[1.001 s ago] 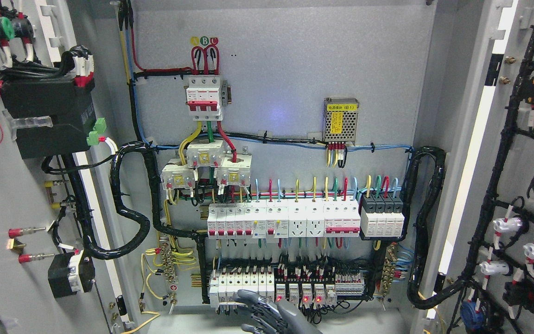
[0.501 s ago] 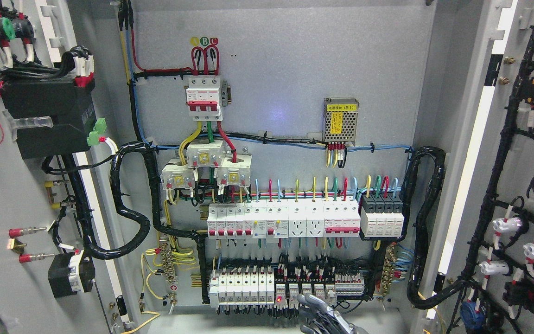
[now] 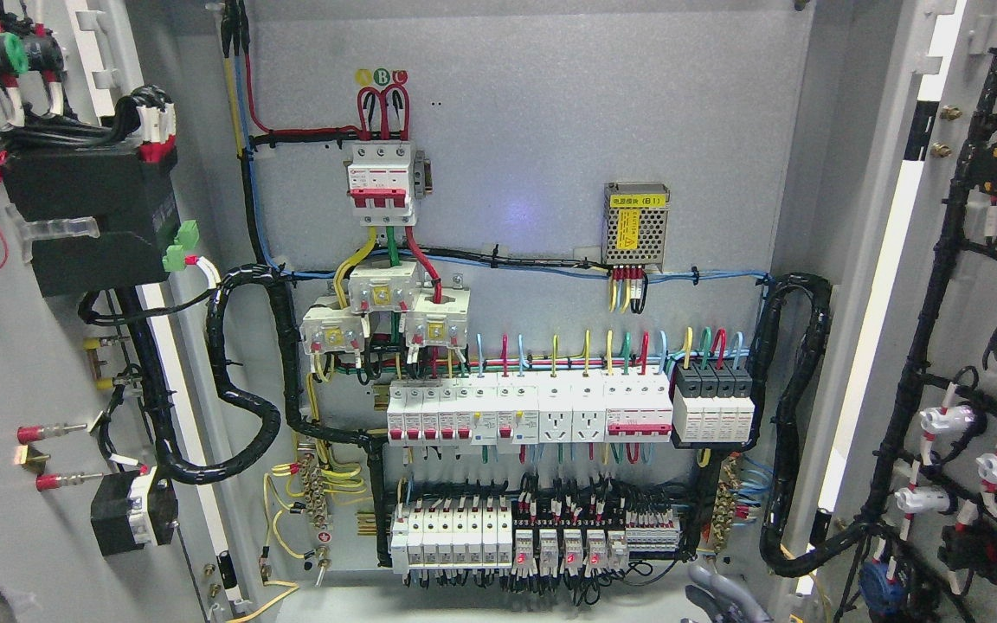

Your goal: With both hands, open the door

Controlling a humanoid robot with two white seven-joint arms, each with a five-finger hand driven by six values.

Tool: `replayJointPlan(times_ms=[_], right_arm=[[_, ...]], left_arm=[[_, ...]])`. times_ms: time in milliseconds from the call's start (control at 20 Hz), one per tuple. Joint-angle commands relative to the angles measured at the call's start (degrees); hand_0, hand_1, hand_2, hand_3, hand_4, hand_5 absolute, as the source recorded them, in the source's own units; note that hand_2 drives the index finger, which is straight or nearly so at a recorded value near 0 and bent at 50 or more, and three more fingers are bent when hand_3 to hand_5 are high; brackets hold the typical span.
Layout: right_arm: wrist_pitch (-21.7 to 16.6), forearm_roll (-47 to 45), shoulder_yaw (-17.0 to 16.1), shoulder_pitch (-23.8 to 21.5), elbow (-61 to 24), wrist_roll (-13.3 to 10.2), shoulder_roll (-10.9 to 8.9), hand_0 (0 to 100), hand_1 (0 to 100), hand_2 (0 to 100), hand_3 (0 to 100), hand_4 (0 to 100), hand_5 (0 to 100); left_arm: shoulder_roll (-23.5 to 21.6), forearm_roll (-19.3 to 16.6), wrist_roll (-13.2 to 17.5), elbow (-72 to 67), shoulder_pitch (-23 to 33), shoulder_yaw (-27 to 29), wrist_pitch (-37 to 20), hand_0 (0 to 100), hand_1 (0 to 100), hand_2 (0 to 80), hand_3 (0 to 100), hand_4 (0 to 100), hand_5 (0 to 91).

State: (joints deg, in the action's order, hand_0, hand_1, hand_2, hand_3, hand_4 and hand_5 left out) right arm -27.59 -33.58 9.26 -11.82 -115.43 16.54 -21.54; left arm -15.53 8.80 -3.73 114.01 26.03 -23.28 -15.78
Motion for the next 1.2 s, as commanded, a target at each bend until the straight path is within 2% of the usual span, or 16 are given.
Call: replayJointPlan(times_ms=[0, 100, 200, 300, 601, 851, 1151], right_arm=[[-5.01, -0.08, -8.63, -4.7, -2.25, 0.16, -2.54, 19, 0, 0, 0, 0, 0], [-5.28, -0.17, -11.0, -4.7, -2.16, 0.16, -2.98, 19, 0, 0, 0, 0, 0], [-5.28, -0.17, -13.47, -4.7, -2.16, 0.25, -4.47, 19, 0, 0, 0, 0, 0], [-5.28, -0.17, -14.61, -4.61, -2.16, 0.51, -5.35, 19, 0, 0, 0, 0, 0], [-5.45, -0.17, -17.6, -4.7, -2.34, 0.6, -7.37, 19, 0, 0, 0, 0, 0], [-5.37, -0.61, -19.62, -5.14, -1.99, 0.42, -7.55, 19, 0, 0, 0, 0, 0], [-5.28, -0.87, -19.72, -5.4, -0.5, 0.25, -7.47, 19, 0, 0, 0, 0, 0]], left_arm=[[3.84, 0.35, -0.05, 4.64, -5.82, 0.16, -0.22, 0, 0, 0.0, 0, 0, 0.0], [4.63, 0.34, -0.05, 5.61, -6.35, 0.25, -1.18, 0, 0, 0.0, 0, 0, 0.0], [5.16, 0.34, -0.22, 5.61, -6.26, 0.34, -5.82, 0, 0, 0.0, 0, 0, 0.0], [5.16, 0.26, -0.22, 5.52, -6.26, 0.43, -8.91, 0, 0, 0.0, 0, 0, 0.0], [6.48, 0.26, -0.31, 5.52, -6.17, 4.03, -12.69, 0, 0, 0.0, 0, 0, 0.0], [6.57, 0.34, -0.4, 5.26, -5.82, 7.19, -15.68, 0, 0, 0.0, 0, 0, 0.0], [6.57, 0.43, -0.4, 5.26, -5.82, 9.65, -15.69, 0, 0, 0.0, 0, 0, 0.0]])
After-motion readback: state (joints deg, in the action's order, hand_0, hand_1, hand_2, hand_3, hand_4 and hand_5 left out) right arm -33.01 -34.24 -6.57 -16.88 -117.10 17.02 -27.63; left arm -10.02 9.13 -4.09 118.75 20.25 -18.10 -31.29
